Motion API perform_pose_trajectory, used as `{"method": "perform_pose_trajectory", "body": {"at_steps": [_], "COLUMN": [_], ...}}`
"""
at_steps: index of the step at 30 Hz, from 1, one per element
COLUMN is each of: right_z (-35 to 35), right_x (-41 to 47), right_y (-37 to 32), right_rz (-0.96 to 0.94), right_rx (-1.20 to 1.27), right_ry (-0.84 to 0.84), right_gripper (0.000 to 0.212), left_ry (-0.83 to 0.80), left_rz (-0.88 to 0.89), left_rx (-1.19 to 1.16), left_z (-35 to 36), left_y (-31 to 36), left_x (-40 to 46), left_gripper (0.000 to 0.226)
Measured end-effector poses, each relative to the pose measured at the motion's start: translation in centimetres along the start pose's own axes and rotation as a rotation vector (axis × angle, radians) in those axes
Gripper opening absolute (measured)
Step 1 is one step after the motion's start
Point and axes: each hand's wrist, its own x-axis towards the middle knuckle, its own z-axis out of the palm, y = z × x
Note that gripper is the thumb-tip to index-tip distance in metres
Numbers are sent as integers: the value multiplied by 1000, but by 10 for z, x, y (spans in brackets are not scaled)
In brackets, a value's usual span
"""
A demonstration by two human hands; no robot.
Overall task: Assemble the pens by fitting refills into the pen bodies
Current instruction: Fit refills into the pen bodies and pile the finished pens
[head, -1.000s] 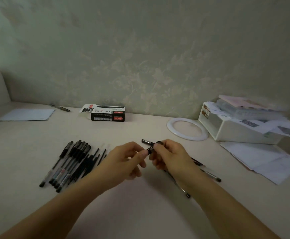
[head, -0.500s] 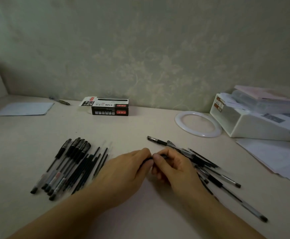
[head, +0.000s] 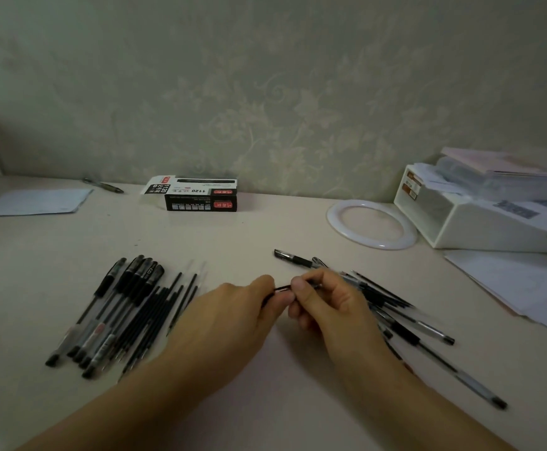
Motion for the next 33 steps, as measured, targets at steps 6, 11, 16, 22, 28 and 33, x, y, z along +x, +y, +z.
{"method": "perform_pose_trajectory", "body": {"at_steps": [6, 11, 16, 22, 28, 33], "right_z": [-4, -6, -4, -5, -6, -12], "right_x": [-5, -7, -6, -6, -5, -2], "right_y": [-5, 3, 8, 8, -4, -9], "right_rz": [-214, -380, -431, -430, -401, -269], "right_rx": [-187, -828, -986, -864, -642, -448], "right_ry": [91, -16, -55, 31, 54, -26], "right_gripper": [4, 6, 12, 10, 24, 19], "left_ry": [144, 163, 120, 106, 66, 51], "left_rz": [28, -22, 26, 53, 160, 180], "left_rx": [-86, -251, -220, -182, -255, -306], "left_z": [-11, -7, -4, -6, -7, -9], "left_y": [-2, -5, -8, -10, -8, -7], "left_x": [-3, -6, -7, -5, -5, -5], "left_gripper": [51, 18, 14, 6, 5, 16]}}
